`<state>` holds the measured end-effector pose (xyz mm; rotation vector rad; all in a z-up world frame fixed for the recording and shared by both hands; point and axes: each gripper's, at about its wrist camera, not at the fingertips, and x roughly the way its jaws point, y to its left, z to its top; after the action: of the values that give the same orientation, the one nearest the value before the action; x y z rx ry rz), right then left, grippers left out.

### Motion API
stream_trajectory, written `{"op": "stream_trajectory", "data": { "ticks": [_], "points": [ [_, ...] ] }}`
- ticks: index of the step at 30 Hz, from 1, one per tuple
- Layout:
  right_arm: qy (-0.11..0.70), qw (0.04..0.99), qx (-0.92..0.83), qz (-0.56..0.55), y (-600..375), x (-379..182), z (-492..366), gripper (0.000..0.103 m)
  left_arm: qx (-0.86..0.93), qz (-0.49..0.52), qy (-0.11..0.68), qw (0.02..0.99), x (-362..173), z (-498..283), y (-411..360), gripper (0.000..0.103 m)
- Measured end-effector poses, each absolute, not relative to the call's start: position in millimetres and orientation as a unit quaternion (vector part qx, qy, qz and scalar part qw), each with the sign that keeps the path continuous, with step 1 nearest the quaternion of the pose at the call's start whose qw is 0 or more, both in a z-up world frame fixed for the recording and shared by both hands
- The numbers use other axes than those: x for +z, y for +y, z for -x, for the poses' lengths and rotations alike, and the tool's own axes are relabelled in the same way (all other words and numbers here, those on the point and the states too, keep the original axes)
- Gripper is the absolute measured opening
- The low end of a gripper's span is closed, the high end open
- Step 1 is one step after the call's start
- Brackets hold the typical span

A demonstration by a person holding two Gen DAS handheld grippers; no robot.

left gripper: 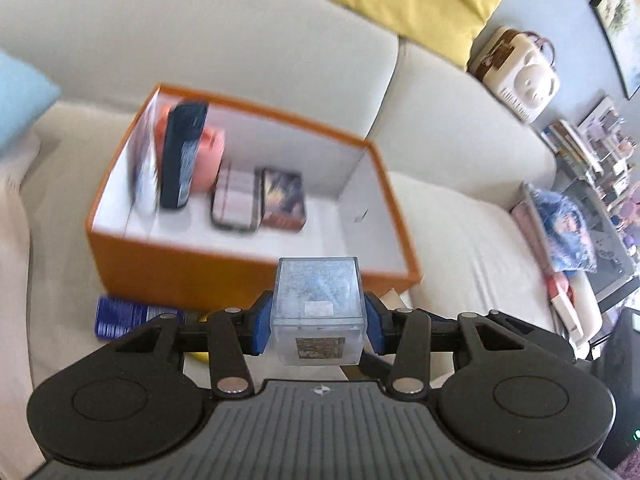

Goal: Organize rigid objects
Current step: 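Carry the cube box with the left tool while the right tool lowers the cardboard box into the orange box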

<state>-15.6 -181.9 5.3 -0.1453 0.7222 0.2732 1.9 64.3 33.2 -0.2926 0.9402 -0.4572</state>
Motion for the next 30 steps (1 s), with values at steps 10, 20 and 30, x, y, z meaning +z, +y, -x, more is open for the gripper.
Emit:
{"op": "stream_trajectory", "data": {
  "ticks": [10,20,30],
  "points": [
    [0.334,0.877,0.229,0.26,-180.2,65.3,-57.4,0.059,-0.236,0.079,0.433,0.866,52.0,-79.3,56.3,0.052],
    [0.386,0.765,0.305,0.416,-177.7,15.5,-164.2,0.06,-0.243,0.092,0.467,0.845,-3.0,-130.3,54.0,0.052],
    [0.421,0.675,0.341,0.501,-183.0,-22.4,-216.1,0.06,-0.252,0.098,0.49,0.829,-17.0,-146.6,50.8,0.052]
  ]
}}
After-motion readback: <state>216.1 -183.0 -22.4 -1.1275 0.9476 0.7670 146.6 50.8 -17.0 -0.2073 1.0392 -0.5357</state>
